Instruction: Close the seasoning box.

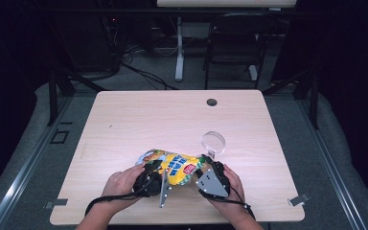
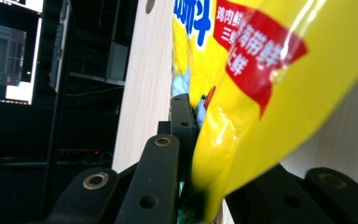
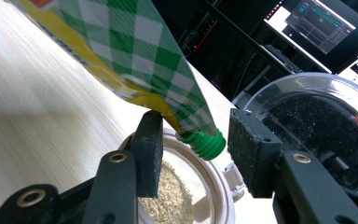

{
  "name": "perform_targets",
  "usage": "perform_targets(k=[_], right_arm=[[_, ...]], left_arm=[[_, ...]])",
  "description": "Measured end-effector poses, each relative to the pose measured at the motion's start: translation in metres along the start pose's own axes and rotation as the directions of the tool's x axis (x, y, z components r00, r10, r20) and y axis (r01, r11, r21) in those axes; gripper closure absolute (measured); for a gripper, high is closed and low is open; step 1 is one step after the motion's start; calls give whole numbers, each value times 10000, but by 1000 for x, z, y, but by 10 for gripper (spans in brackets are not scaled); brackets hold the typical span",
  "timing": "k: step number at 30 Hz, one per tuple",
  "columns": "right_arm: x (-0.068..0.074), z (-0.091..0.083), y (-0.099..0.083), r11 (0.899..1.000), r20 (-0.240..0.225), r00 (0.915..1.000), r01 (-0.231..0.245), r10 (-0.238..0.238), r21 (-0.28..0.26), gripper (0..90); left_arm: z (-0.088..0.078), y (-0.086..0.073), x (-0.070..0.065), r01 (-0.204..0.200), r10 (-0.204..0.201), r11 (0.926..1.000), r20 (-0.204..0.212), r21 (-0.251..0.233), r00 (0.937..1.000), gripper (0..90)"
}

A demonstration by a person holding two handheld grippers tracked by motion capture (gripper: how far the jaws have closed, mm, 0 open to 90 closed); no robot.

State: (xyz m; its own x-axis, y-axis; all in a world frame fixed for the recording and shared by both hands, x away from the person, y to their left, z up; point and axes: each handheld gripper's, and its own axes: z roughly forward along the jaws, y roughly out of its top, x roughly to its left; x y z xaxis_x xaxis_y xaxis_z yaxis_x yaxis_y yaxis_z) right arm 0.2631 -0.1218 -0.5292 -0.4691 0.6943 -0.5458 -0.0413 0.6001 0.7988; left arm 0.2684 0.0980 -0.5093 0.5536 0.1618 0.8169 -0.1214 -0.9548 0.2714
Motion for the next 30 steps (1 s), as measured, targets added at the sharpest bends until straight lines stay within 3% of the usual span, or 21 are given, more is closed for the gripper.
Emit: perform_targets(k=[6,12,13,17,18,19,20,21,26,27,28,30], right_arm=[[-1,0,-1,9999,47,9999,-105,105,-47,544],[-5,-1,-2,9994,103,9993,-349,349,-70,538],[-5,-1,-2,9990,95,9990,-436,436,-63,537],[-7,-1,-3,9982,101,9982,-598,598,-41,533],[-7,-1,-3,9982,101,9982,-598,598,-41,533],[-7,-1,-3,9982,83,9981,-608,608,-10,533],[-7,-1,-3,9982,83,9981,-608,608,-10,533],[-7,-1,-3,9982,62,9981,-608,608,-16,532],[-8,-1,-3,9981,65,9980,-624,624,11,531],[-8,-1,-3,9980,63,9980,-628,628,17,532],[-8,-1,-3,9980,63,9980,-628,628,17,532],[-8,-2,-3,9980,68,9980,-625,625,1,532]], left_arm=[[2,-4,0,637,-631,9976,238,-267,9977,859],[2,-7,0,1296,-1267,9905,611,-461,9901,859],[3,-9,0,1640,-1594,9846,739,-611,9844,859],[5,-12,0,2136,-2054,9740,1035,-760,9732,859],[5,-12,0,2136,-2054,9740,1035,-760,9732,859],[6,-14,1,2381,-2270,9678,1252,-816,9658,859],[6,-14,1,2381,-2270,9678,1252,-816,9658,859],[6,-15,1,2632,-2501,9609,1385,-861,9583,859],[7,-16,1,2749,-2603,9576,1499,-862,9538,859],[8,-18,1,3008,-2827,9491,1682,-936,9444,859],[8,-18,1,3008,-2827,9491,1682,-936,9444,859],[9,-20,1,3179,-2981,9434,1785,-944,9377,859]])
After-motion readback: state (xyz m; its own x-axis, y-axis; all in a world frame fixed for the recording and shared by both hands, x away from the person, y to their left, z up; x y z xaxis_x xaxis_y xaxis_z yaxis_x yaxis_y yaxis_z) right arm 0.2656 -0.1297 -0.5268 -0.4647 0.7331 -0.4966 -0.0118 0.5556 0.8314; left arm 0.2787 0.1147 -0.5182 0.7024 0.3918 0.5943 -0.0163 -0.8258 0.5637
